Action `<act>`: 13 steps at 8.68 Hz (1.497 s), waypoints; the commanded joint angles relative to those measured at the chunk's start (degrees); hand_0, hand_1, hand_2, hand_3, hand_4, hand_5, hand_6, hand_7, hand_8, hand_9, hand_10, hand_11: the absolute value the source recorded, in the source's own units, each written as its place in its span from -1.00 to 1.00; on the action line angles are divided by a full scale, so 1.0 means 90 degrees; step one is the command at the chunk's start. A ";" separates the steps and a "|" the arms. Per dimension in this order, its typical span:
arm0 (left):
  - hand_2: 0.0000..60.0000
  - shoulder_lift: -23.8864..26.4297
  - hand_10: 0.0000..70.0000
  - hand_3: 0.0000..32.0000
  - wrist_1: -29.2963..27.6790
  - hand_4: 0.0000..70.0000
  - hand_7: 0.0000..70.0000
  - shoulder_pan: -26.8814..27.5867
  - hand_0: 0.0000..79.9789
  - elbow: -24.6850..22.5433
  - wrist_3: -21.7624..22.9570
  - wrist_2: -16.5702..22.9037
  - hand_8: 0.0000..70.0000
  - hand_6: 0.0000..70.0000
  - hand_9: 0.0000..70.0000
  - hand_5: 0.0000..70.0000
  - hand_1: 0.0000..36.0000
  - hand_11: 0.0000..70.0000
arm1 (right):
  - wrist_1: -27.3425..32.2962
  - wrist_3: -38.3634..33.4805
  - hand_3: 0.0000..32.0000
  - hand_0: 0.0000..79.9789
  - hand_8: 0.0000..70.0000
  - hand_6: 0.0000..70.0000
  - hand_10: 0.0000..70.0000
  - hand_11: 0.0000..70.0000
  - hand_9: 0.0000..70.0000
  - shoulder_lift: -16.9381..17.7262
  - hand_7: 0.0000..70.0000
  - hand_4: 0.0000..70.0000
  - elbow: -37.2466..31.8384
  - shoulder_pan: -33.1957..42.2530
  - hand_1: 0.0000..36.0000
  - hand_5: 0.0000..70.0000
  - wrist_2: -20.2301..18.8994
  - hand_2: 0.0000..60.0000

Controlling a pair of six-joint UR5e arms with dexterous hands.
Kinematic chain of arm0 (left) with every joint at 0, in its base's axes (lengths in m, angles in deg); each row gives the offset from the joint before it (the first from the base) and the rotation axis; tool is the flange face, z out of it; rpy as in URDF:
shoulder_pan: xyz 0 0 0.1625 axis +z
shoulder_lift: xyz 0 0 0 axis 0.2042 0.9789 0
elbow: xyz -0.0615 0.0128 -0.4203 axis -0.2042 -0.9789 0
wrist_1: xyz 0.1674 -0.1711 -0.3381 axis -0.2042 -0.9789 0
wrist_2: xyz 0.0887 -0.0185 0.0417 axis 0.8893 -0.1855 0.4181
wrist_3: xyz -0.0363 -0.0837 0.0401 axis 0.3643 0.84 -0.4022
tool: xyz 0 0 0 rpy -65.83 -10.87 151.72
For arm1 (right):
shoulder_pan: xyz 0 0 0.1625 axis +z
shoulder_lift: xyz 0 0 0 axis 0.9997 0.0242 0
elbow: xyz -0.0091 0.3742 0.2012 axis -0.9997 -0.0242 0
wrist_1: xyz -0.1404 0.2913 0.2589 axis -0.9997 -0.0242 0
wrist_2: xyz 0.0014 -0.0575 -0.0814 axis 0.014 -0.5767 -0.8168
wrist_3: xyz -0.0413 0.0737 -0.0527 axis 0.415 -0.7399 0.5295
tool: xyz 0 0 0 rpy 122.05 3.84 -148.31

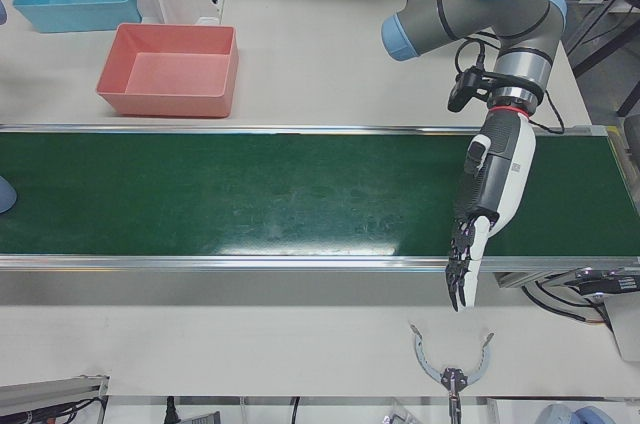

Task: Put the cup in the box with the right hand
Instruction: 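Close the right hand around the blue cup on the belt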

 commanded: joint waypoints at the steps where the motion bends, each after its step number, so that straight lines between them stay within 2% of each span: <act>1: -1.00 0.0000 -1.00 -1.00 0.0000 -1.00 -1.00 0.0000 -1.00 0.0000 0.0000 0.0000 -1.00 -1.00 -1.00 -1.00 -1.00 -1.00 | 0.0000 0.0010 -1.00 0.14 -0.77 -0.77 -0.99 -0.96 -0.50 -0.0001 0.08 -0.47 -0.0002 -0.0026 -1.00 -0.93 0.0000 -1.00; 11: -1.00 0.0000 -1.00 -1.00 0.0000 -1.00 -1.00 0.0000 -1.00 0.0010 0.0000 0.0000 -1.00 -1.00 -1.00 -1.00 -1.00 -1.00 | 0.0000 0.0011 -1.00 0.14 -0.75 -0.74 -0.98 -0.95 -0.45 -0.0059 0.20 -0.38 -0.0011 -0.0026 -1.00 -0.93 0.0020 -1.00; 12: -1.00 0.0000 -1.00 -1.00 0.0000 -1.00 -1.00 0.0000 -1.00 0.0010 0.0000 0.0000 -1.00 -1.00 -1.00 -1.00 -1.00 -1.00 | 0.0000 0.0011 -1.00 0.13 -0.73 -0.73 -0.97 -0.94 -0.42 -0.0069 0.28 -0.37 -0.0011 -0.0026 -1.00 -0.93 0.0020 -1.00; 13: -1.00 0.0000 -1.00 -1.00 0.0000 -1.00 -1.00 -0.0010 -1.00 0.0010 0.0000 0.0000 -1.00 -1.00 -1.00 -1.00 -1.00 -1.00 | 0.0000 0.0011 -1.00 0.14 -0.65 -0.66 -0.95 -0.92 -0.28 -0.0069 0.56 -0.32 -0.0002 -0.0026 -1.00 -0.92 0.0029 -1.00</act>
